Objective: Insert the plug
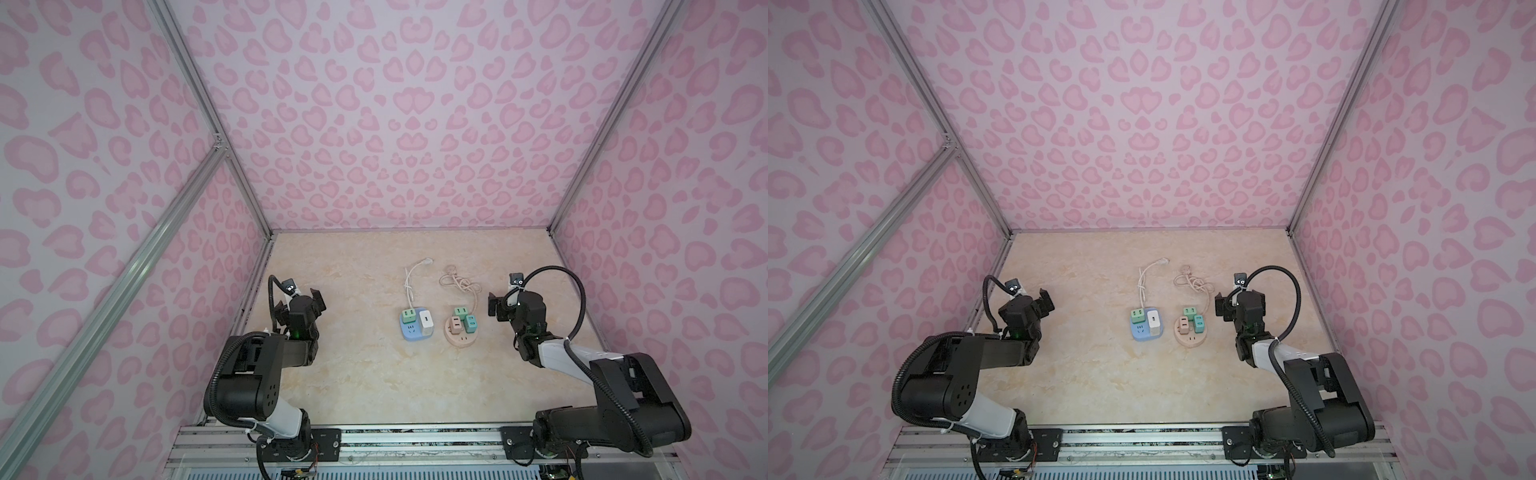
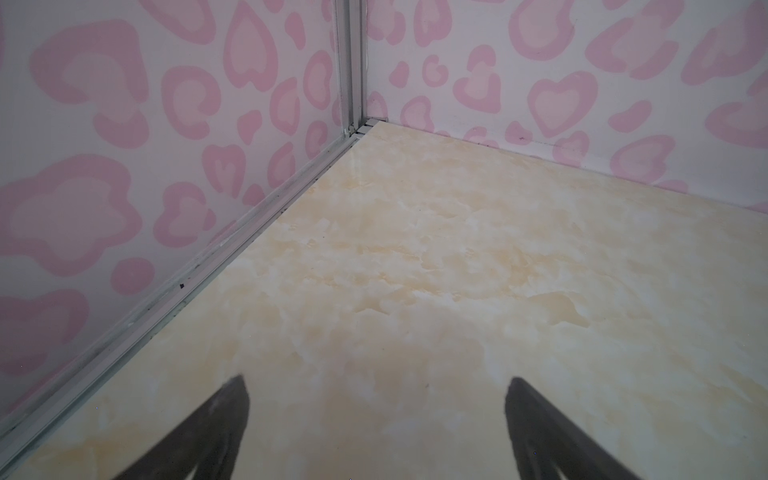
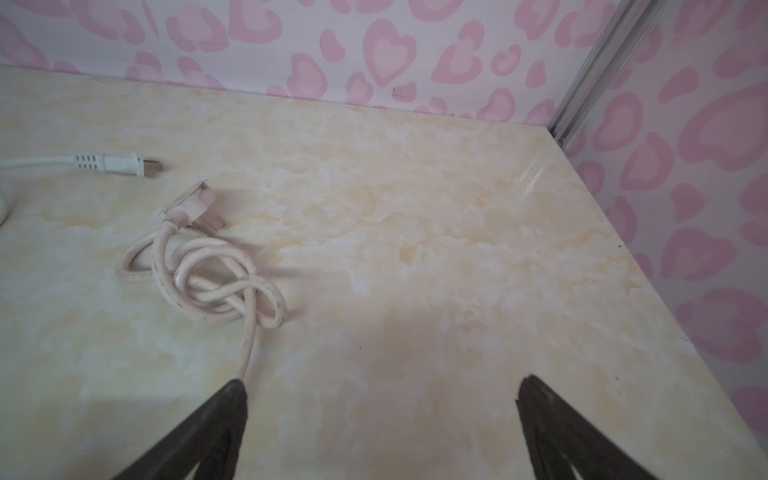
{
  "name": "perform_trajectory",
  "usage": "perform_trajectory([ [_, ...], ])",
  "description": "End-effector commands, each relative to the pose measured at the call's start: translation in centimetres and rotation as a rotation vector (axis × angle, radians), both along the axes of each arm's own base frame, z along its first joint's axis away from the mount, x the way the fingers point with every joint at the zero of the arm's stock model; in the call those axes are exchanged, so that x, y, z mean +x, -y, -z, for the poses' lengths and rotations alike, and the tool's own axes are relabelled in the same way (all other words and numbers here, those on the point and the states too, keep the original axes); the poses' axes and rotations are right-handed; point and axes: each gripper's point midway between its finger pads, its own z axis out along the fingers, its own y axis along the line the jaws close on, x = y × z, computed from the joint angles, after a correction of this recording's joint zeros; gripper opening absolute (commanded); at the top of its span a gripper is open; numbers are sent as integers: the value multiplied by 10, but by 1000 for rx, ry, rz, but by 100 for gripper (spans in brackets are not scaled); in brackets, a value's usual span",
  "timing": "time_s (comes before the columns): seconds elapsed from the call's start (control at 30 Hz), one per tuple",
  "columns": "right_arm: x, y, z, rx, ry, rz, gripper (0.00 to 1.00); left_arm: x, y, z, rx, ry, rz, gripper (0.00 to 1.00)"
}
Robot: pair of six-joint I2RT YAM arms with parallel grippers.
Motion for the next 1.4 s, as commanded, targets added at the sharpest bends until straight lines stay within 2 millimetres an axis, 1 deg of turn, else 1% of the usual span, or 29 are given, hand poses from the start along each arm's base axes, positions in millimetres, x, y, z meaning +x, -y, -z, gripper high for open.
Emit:
perform_trajectory([
  [0.0,4,9,-11,32,57,55,100,2,-1,-2,-4,9,-5,98],
  [0.07,8,10,-9,36,31,52,100,2,-1,-2,-3,8,-5,98],
  [0.1,9,12,-6,2,1,57,100,2,-1,-2,-3,9,-5,98],
  [0.13,10,14,-7,-75,-12,39,100,2,-1,-2,-2,8,-5,98],
  [0.17,9,20,-10,-124,-7,60,100,2,-1,-2,-2,8,-4,98],
  [0.2,9,30,-14,-143,24,108,100,2,-1,-2,-3,10,-5,98],
  [0.23,9,39,-18,-126,70,155,100,2,-1,-2,-3,8,-5,98],
  [0.27,9,41,-19,-94,104,154,100,2,-1,-3,-2,10,-4,98],
  [0.3,7,37,-14,-53,110,120,100,2,-1,-2,-3,9,-5,98],
  [0.33,8,34,-4,-47,111,96,100,2,-1,-2,-4,9,-6,98],
  [0.37,11,34,1,-49,154,97,100,2,0,-2,-3,8,-4,98],
  [0.4,11,35,-1,-53,208,104,100,2,0,-2,-4,8,-4,98],
  [0.43,10,35,5,-49,121,106,100,2,0,-2,-4,8,-4,98],
  [0.47,13,36,9,-47,54,105,100,2,-1,-2,-3,8,-6,98],
  [0.5,24,34,8,-38,90,88,100,3,-1,-3,-4,11,-5,98],
  [0.53,23,31,10,-53,84,80,100,2,0,-2,-3,7,-5,98],
  [0.57,22,31,13,-53,27,80,100,2,0,-1,-4,5,-4,98],
  [0.6,23,32,11,-53,36,82,100,2,-1,-1,-4,6,-5,98],
  [0.63,24,31,9,-49,92,79,100,3,0,-2,-5,9,-4,98],
  [0.73,22,32,11,-59,33,92,100,2,-1,-2,-4,9,-4,98],
  [0.83,19,29,6,-75,114,88,100,3,-1,-2,-5,8,-4,98],
  [0.9,17,28,6,-100,104,100,100,3,0,-2,-5,7,-2,98],
  [1.37,18,29,6,-102,115,106,100,4,0,-1,-10,2,3,98],
])
